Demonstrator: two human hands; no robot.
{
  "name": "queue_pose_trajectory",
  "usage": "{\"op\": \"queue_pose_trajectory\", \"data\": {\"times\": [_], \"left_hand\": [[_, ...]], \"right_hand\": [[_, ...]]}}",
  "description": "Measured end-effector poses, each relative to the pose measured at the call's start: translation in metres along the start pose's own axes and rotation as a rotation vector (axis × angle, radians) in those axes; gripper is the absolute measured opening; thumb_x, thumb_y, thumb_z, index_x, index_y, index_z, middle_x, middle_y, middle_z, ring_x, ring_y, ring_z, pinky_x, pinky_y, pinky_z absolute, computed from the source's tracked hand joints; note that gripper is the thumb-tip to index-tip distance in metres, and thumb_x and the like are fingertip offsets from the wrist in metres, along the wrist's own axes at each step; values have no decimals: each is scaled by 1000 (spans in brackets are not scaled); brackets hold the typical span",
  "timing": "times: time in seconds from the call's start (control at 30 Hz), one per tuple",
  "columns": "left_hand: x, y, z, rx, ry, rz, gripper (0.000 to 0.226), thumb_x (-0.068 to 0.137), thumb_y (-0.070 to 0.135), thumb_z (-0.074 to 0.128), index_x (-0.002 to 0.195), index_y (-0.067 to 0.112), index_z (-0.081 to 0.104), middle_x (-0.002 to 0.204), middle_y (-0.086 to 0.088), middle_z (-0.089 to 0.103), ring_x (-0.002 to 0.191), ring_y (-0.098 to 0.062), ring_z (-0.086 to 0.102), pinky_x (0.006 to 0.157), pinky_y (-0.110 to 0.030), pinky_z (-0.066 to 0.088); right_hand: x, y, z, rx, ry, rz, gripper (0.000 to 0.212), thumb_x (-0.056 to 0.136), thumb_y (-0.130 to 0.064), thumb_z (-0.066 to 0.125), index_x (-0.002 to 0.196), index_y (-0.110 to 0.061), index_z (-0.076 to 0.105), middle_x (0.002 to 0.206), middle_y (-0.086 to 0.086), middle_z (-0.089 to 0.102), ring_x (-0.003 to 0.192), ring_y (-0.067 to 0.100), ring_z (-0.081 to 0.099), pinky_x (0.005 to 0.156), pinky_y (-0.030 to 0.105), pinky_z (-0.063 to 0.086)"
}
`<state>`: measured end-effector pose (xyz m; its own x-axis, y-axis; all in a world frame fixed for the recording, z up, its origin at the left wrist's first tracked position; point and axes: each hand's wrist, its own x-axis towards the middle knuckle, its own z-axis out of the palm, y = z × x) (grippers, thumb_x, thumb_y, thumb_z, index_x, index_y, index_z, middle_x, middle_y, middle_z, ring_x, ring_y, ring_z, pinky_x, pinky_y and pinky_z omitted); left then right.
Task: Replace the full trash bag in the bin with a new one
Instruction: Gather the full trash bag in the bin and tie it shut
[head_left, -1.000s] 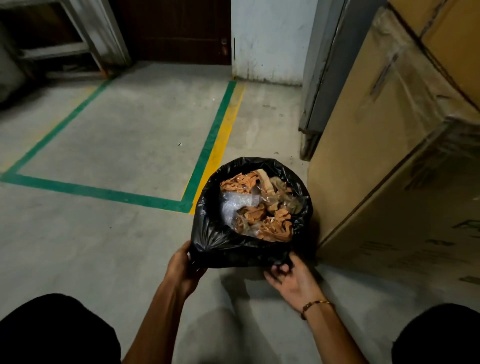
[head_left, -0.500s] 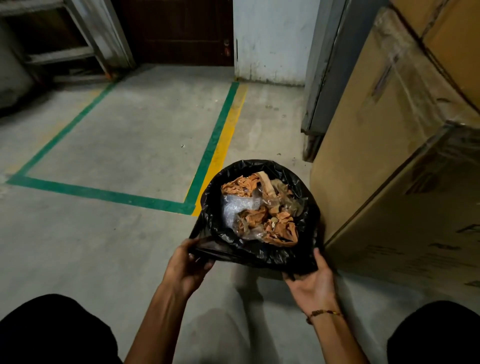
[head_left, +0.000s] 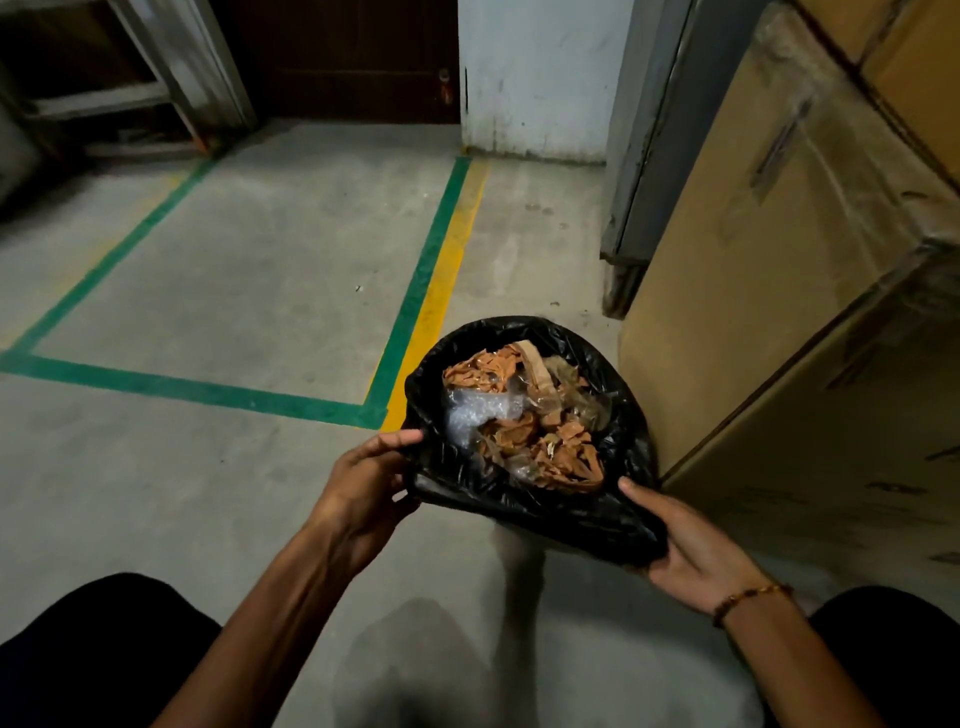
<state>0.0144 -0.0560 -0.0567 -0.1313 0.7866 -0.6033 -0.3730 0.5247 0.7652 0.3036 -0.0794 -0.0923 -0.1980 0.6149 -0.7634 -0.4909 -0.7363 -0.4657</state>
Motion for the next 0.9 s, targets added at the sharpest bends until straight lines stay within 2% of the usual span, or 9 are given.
{"op": "queue_pose_trajectory", "data": {"times": [0.07,0.17,0.3,0.47,0.57,0.63,0.77,0.83,0.9], "left_hand": [[4,0,-2,-47,37,-19,32,89,-4,45,92,19,68,82,-2,67,72,-17,53,64,-27,40],[10,4,-12,-133,73,-37,32,88,-1,45,93,20,69,88,2,65,75,-14,52,63,-25,39],[11,11,-19,-150,61,-21,35,89,0,42,102,20,67,88,4,63,75,-11,51,65,-24,38],[14,14,-14,-134,89,8,34,89,2,47,111,20,66,91,2,64,79,-13,53,68,-26,41],[15,19,-11,-166,61,33,35,90,-2,47,109,21,66,94,2,63,83,-14,53,68,-24,43],[19,28,-8,-160,54,48,39,89,-4,44,108,22,66,92,2,60,81,-14,50,65,-22,40],[36,54,-4,-36,64,65,35,91,-5,45,99,21,66,84,-3,52,72,-14,43,60,-23,36],[47,63,-4,25,60,73,33,91,-6,46,102,19,66,83,-6,52,68,-16,41,58,-24,35],[56,66,-3,80,64,89,32,91,-5,48,105,17,65,87,-7,54,67,-17,41,56,-25,35]], "right_hand": [[5,7,-1,100,62,-32,41,90,-28,63,127,-11,61,119,16,70,112,33,65,88,44,56],[7,12,-3,180,226,-90,44,90,-39,61,127,-16,60,112,10,70,101,25,62,74,35,48],[5,19,1,255,295,-101,42,92,-30,59,130,-11,57,117,13,66,105,27,58,86,39,47],[-9,15,16,459,234,-257,29,94,-23,54,121,-11,59,124,15,63,112,29,58,96,40,47],[-18,3,26,507,155,-346,29,95,-15,52,123,-9,59,122,17,65,110,29,62,82,40,57],[-18,-7,31,478,134,-384,35,96,-12,51,131,-10,56,126,15,63,111,29,62,71,38,62],[-16,-30,40,296,205,-351,37,96,-5,49,132,-6,54,131,16,59,111,29,61,69,36,62],[-15,-39,43,202,218,-335,37,95,0,49,131,-4,52,130,19,58,110,31,61,67,38,61],[-11,-45,44,123,215,-367,36,94,4,47,129,-4,52,127,19,58,109,31,61,72,39,61]]}}
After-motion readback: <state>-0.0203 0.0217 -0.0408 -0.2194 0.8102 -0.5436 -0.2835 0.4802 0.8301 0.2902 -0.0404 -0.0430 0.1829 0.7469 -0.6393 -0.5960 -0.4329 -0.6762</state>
